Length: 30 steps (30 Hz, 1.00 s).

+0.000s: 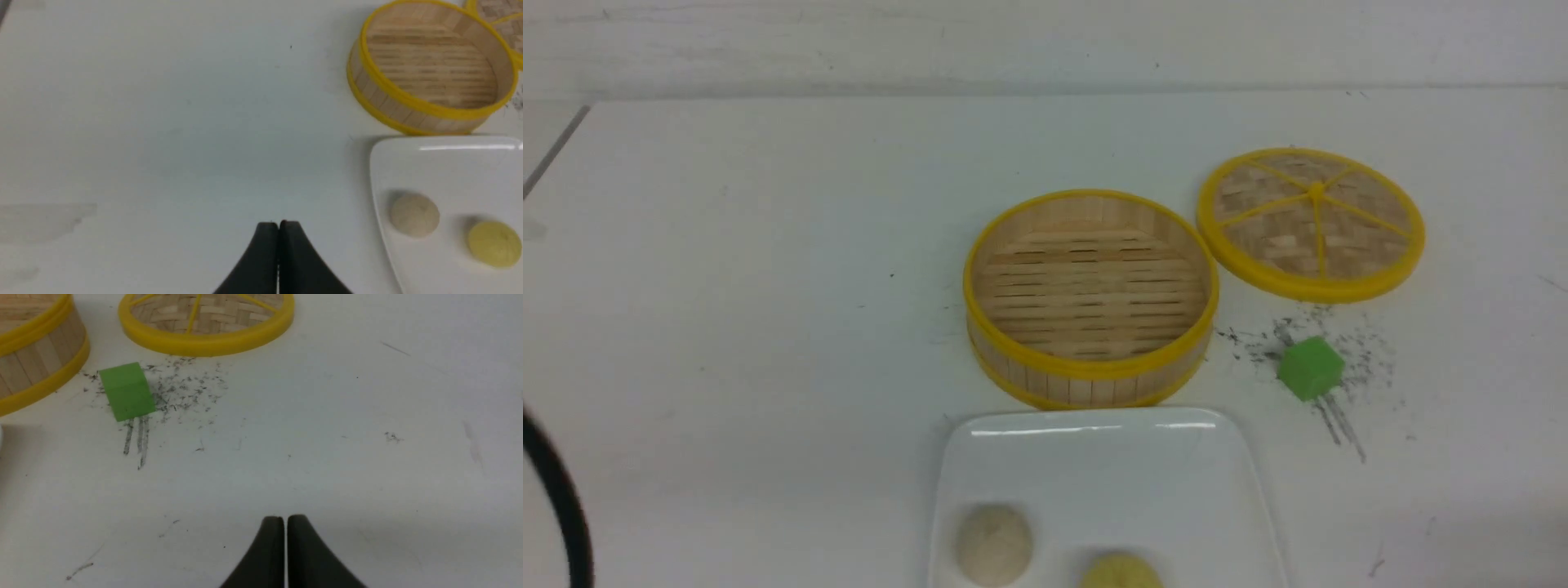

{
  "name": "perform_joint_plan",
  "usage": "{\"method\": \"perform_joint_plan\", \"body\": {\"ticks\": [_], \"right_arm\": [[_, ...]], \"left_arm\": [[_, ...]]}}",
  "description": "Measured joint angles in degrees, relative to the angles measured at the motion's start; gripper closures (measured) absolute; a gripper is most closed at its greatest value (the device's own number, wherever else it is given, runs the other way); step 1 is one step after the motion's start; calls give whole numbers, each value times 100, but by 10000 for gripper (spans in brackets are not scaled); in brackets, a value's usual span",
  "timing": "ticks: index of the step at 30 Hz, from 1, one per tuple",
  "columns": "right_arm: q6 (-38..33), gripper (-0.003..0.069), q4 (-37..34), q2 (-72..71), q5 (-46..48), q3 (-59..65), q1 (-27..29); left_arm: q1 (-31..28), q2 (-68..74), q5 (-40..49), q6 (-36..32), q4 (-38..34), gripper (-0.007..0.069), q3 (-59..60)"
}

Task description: Put the steamed buns into the plate on the white tablecloth.

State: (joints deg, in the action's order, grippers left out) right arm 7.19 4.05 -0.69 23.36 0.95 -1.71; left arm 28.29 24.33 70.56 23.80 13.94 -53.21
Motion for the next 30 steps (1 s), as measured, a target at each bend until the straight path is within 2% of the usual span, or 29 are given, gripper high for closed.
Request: {"method": "perform_joint_plan", "body": {"ticks": [2,3,4,10,13,20,26,30], "right_arm": [[0,620,5,0,0,0,0],[0,620,5,0,0,0,0],[0,616,5,0,0,0,0],[0,611,5,0,0,0,0],[0,607,5,0,0,0,0],[0,595,5,0,0,0,0],[0,587,11,0,0,0,0],[0,586,11,0,0,0,0]], "left_arm": [[0,-559,-404,218,-167,606,850],[0,-595,-453,243,-167,606,913],[0,-866,-931,514,-208,605,1432],[0,-1116,-2255,1233,-290,598,2525],[0,-1116,-2392,1297,-195,596,2807],[0,-1116,-2692,1615,601,590,3185],[0,-1116,-3768,1737,969,587,3298],[0,-1116,-4660,1426,972,588,3801]]}}
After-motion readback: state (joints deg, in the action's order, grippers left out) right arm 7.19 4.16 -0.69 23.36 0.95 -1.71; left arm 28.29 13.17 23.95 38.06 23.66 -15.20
